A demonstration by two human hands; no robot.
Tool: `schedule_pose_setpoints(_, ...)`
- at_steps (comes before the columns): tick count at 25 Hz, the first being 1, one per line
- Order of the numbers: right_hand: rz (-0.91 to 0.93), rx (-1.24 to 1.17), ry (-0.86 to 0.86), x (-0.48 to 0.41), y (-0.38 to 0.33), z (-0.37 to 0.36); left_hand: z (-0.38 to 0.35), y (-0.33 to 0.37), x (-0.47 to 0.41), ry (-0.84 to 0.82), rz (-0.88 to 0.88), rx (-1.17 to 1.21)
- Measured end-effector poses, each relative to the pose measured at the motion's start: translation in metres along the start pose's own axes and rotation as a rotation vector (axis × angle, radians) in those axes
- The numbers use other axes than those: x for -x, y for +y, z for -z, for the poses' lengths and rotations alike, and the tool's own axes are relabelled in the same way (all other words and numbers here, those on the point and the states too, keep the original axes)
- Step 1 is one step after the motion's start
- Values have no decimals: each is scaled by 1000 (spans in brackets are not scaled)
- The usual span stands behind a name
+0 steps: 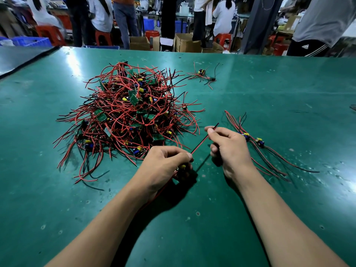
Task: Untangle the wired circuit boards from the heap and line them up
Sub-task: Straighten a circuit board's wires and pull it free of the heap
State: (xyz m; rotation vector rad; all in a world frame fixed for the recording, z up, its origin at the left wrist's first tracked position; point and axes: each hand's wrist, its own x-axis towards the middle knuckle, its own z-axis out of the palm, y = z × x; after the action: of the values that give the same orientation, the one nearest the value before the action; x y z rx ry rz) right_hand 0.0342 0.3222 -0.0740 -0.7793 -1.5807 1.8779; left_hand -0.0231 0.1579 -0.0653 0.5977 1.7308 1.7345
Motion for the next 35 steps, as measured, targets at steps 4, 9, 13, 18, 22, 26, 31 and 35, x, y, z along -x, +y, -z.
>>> schedule_pose_setpoints(4,77,-109,81,-3,-1,-1,1,1,0,-27,4,16)
schedule_pose_setpoints(9,2,-226,86,-4,-5,0,2,2,1,-56,13,30)
schedule_pose_setpoints(13,-343,-525,-40,-4,-16,9,4,2,3,-65,17,39)
schedule_pose_setpoints(18,-331,-544,-81,-7,-15,15,3,3,3,-64,24,61)
schedule_pose_setpoints(22,207,21,162,-11,-1,15,4,3,4,-84,27,57)
schedule_pose_setpoints(26,580,481,345,-9,7,15,3,3,4,-91,26,50)
schedule_pose_setpoints(31,416,304,231,-15,7,19,5,2,3,-89,29,90)
schedule_pose_setpoints(35,603,572,308,-18,13,22,4,0,1,-104,26,64)
